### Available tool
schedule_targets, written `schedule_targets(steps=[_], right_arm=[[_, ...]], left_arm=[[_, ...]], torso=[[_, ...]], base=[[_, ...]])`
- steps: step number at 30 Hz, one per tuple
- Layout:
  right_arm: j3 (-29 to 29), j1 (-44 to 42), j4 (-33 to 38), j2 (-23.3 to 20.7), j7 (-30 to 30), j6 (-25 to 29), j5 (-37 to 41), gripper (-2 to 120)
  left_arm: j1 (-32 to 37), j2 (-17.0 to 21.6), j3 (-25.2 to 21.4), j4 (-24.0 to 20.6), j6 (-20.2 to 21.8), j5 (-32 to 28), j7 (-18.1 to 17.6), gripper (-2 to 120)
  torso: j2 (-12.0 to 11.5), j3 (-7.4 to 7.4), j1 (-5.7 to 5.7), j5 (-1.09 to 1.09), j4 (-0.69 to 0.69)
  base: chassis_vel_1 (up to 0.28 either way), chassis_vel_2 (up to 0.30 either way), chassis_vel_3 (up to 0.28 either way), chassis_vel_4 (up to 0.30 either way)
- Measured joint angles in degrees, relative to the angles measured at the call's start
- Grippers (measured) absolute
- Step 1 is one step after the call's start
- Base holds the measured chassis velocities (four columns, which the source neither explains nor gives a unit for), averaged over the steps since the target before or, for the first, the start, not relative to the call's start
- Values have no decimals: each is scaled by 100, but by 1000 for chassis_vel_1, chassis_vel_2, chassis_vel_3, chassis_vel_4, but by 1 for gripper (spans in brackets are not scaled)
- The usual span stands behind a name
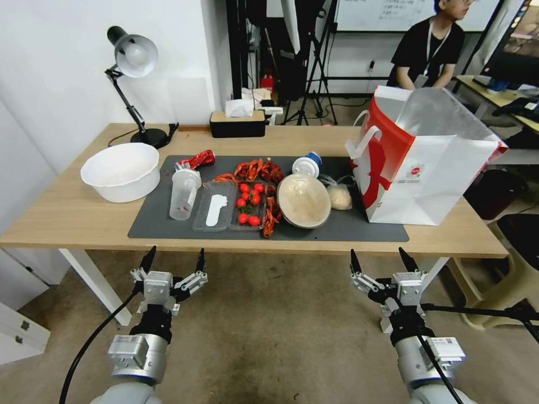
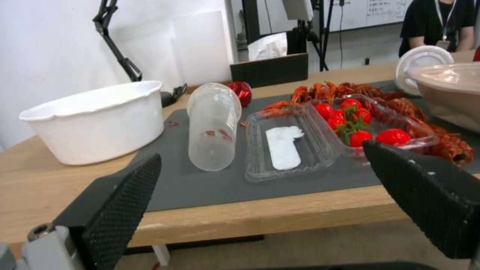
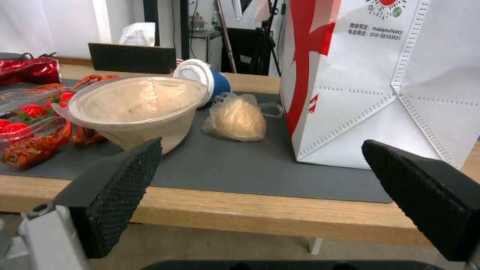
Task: Pick up the trash from the table and place it into the takeout bag.
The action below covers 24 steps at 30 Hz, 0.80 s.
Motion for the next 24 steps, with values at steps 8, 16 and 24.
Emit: schedule_targets(steps=[8,16,24], right_arm=[[0,0,0,0,0,0,0,100],[-1,3,0,-1,0,-5,0,100],[-390,726,-464,-220,-190,-981,319,100]], left_arm=[[0,0,0,0,0,0,0,100],[0,-1,0,0,2,0,-2,100],[-178,-300,-224,-14,1016,-511,-511,100]], torso=[[0,0,0,0,0],[0,0,0,0,0],[-1,1,2,3,4]], base=[[0,0,0,0],[0,0,0,0],[0,0,0,0]])
